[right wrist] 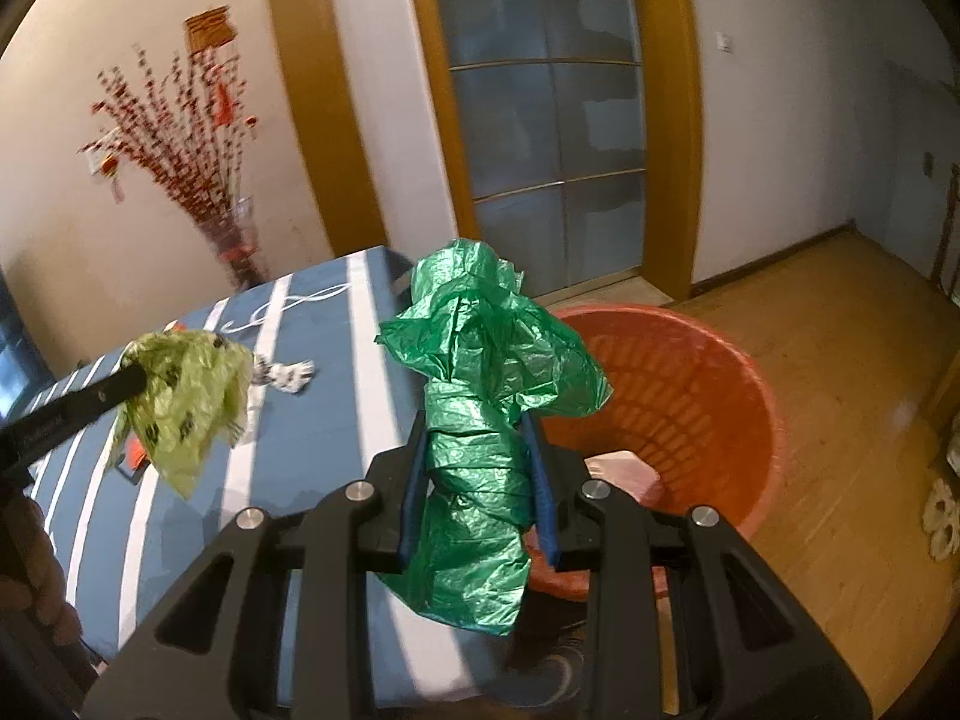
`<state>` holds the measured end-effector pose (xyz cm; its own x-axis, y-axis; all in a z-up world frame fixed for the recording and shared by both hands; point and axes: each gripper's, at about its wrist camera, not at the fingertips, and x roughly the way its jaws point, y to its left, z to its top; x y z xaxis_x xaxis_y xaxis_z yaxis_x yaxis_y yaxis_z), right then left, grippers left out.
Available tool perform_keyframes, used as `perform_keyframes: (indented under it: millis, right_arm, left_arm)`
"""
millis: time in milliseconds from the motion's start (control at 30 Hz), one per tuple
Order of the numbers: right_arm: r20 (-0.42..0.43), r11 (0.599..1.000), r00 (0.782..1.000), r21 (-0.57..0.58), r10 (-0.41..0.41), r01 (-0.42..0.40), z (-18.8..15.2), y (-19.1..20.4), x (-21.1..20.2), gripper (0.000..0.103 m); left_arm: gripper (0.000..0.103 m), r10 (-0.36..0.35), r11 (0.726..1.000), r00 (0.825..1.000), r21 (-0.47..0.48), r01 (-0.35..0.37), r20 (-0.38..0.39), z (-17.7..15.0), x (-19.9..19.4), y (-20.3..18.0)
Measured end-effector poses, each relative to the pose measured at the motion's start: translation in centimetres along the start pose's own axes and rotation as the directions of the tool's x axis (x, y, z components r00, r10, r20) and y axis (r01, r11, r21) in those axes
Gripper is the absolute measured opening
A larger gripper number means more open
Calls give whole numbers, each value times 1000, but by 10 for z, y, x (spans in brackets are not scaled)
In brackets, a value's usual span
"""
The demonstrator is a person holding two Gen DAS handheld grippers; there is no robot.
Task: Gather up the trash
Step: 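Carry both green bags over the wastebasket and open both tools to drop them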
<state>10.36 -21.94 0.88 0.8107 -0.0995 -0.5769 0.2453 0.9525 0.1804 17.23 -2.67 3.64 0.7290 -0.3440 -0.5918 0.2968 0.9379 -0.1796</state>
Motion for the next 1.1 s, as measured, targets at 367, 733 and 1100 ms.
perform_keyframes:
  millis: [367, 733, 1100]
  right_arm:
    - [7, 995, 998, 85, -56, 55, 1, -51, 4, 30]
    - [2, 987, 997, 139, -79, 78, 5, -80, 19, 30]
    - [-5, 980, 997, 184, -78, 78, 12, -104, 39, 30]
  left_arm:
    - [16, -97, 994, 994, 43, 99, -53, -7, 31, -55]
    - [16, -158, 984, 982, 68, 166, -107, -8, 64, -93]
    - [16, -202, 972, 963, 88, 220, -178, -16, 101, -127]
